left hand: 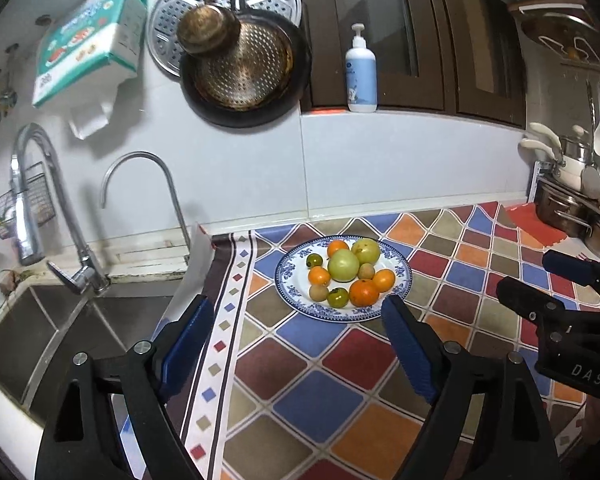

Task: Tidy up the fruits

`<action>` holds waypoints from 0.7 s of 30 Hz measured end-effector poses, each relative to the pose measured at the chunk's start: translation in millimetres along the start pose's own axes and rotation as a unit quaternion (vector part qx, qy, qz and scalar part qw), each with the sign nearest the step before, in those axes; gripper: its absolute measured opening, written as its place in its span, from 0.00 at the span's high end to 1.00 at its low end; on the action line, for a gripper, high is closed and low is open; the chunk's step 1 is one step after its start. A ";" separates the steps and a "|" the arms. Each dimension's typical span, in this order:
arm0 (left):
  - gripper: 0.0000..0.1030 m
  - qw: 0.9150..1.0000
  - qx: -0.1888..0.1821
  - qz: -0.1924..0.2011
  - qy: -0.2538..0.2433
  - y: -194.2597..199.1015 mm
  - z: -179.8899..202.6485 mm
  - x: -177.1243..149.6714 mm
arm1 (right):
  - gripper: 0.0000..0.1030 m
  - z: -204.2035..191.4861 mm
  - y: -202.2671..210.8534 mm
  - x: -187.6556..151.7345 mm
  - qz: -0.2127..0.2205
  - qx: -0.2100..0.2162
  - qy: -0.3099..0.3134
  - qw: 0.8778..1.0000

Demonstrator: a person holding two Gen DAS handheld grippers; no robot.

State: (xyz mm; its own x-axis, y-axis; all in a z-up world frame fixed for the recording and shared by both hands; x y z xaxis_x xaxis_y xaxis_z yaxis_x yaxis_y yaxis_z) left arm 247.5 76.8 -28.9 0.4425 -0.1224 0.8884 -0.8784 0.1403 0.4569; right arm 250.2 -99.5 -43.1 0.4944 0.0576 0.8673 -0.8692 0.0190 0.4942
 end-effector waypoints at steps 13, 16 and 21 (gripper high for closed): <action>0.05 1.000 0.014 0.016 0.013 72.6 22.5 -21.1 | 0.21 17.9 75.7 -20.0 0.026 0.001 0.009 1.000; 0.04 1.000 0.018 0.017 0.014 86.0 27.2 -26.1 | 0.20 21.1 90.8 -25.7 0.030 0.001 0.006 1.000; 0.02 0.999 0.019 0.023 0.015 107.6 34.4 -31.9 | 0.20 24.4 110.0 -35.5 0.031 0.007 0.004 0.999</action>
State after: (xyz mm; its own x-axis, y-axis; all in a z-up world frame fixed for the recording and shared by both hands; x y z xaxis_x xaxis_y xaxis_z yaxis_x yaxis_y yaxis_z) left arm 132.7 62.0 -9.6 0.4060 -0.0874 0.9097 -0.9039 0.1084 0.4138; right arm 137.3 -123.8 -18.0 0.4393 0.0652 0.8960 -0.8979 0.0003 0.4402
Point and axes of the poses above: each gripper's, at about its wrist camera, not at the fingertips, and y roughly against the way its jaws point, z to its right, x to its top, the point moved 8 cm from there along -y, roughly the way its jaws point, and after that the axes turned 5 degrees about -x, right-handed, at the moved point
